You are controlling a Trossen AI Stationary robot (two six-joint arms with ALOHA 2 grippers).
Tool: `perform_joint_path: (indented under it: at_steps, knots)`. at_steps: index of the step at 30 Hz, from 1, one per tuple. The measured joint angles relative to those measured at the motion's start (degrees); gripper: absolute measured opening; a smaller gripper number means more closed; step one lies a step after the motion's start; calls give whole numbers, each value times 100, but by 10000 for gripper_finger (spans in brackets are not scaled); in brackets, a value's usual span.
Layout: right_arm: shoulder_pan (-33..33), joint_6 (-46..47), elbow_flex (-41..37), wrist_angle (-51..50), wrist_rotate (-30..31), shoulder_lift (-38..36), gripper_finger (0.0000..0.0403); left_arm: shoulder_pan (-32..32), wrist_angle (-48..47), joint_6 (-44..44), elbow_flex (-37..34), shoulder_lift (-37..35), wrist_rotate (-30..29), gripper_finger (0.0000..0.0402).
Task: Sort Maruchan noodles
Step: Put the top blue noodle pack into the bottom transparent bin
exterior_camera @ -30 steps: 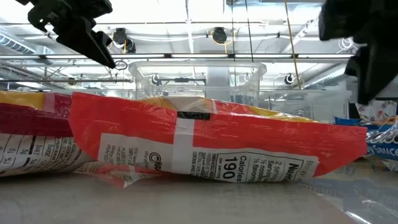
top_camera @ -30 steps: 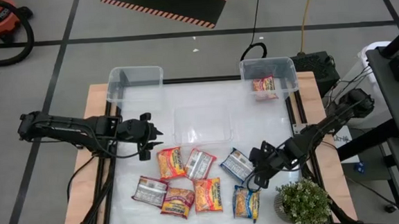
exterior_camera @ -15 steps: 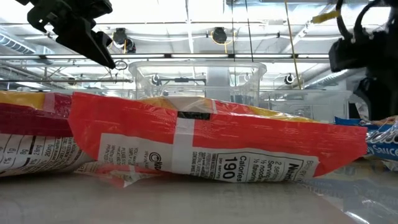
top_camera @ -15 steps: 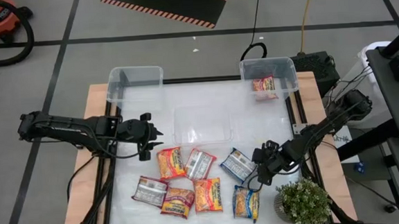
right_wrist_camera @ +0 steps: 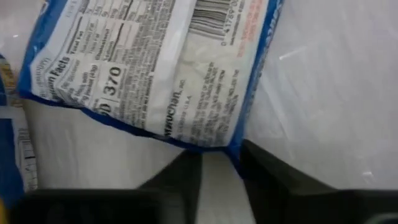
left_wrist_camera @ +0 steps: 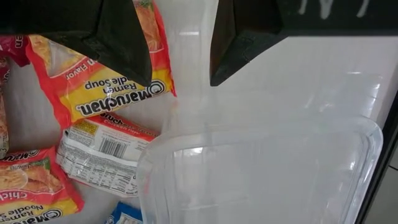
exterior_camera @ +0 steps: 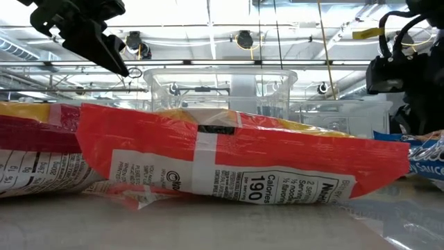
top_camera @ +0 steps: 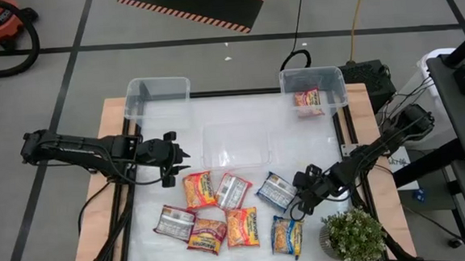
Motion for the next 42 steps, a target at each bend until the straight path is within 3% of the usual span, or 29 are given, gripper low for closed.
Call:
perform_joint_path:
  at_steps: [4, 15, 22, 32, 42]
  knots:
    - [7, -45, 29, 25, -86, -98, 9, 0, 2, 86, -1, 0, 0, 168]
    - [4, 14, 932, -864, 468, -389, 1, 0, 2, 106, 0, 0, 0, 168]
    - [9, -182, 1670, -1303, 1171, -389, 1, 0, 8, 237, 0, 0, 0, 168]
    - [15, -728, 2594, -1181, 2415, -390, 0, 0, 6, 152, 0, 0, 1, 168]
    - [20, -2247, 3056, 26, 3372, -391, 0, 0, 40, 79, -1, 0, 0, 168]
